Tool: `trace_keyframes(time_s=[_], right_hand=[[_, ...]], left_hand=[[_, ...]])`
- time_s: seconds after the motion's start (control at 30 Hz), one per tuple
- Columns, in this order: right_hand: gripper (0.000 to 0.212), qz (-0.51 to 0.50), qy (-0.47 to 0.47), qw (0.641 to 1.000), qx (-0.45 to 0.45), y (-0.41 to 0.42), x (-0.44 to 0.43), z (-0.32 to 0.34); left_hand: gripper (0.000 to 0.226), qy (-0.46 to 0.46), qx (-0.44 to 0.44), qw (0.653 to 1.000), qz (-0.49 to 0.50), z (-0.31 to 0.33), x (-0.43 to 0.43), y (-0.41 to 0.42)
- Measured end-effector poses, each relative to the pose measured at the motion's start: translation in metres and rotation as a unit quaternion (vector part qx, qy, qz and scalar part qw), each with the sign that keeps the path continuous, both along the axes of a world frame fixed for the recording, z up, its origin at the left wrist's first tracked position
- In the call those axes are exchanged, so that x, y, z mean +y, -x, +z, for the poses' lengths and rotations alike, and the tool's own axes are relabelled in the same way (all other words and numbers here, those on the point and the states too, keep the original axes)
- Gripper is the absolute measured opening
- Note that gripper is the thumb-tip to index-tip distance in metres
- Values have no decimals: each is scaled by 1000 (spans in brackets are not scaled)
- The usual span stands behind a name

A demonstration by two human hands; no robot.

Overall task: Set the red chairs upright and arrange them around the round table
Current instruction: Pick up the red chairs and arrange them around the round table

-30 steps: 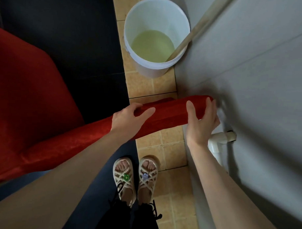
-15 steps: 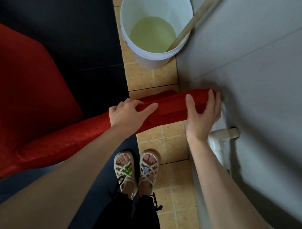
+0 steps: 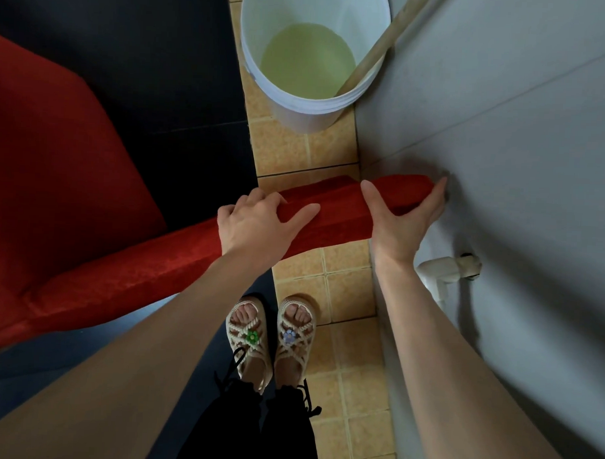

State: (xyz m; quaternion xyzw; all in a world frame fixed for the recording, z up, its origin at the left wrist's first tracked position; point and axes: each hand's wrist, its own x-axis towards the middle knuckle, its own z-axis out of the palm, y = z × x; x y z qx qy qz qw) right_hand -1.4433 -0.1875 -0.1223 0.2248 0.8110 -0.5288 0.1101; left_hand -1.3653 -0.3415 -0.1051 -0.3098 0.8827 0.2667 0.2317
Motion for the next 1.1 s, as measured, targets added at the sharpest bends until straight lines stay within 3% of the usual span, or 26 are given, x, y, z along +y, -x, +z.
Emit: trace_keyframes(time_s=[0.23,0.53,0.63,0.8,1.1], right_hand=[[96,-11,25,1000,10,5,3,-5],[118,-21,42,999,-21,3,1,0],[120,-15,43,999,-17,1,-1,5],[122,-11,43,999,-20,-6,-2,15],[121,4,30,1000,6,-24,-8,44]], left_hand=[[76,39,40,998,-39,-4,5,-2],[74,30,74,997,7,-4,0,-1],[82,12,68,997,23,1,-6,0],[70,-19,46,998,35,11,-11,-5],[71,-60,32,995,72,41,-22,-20]])
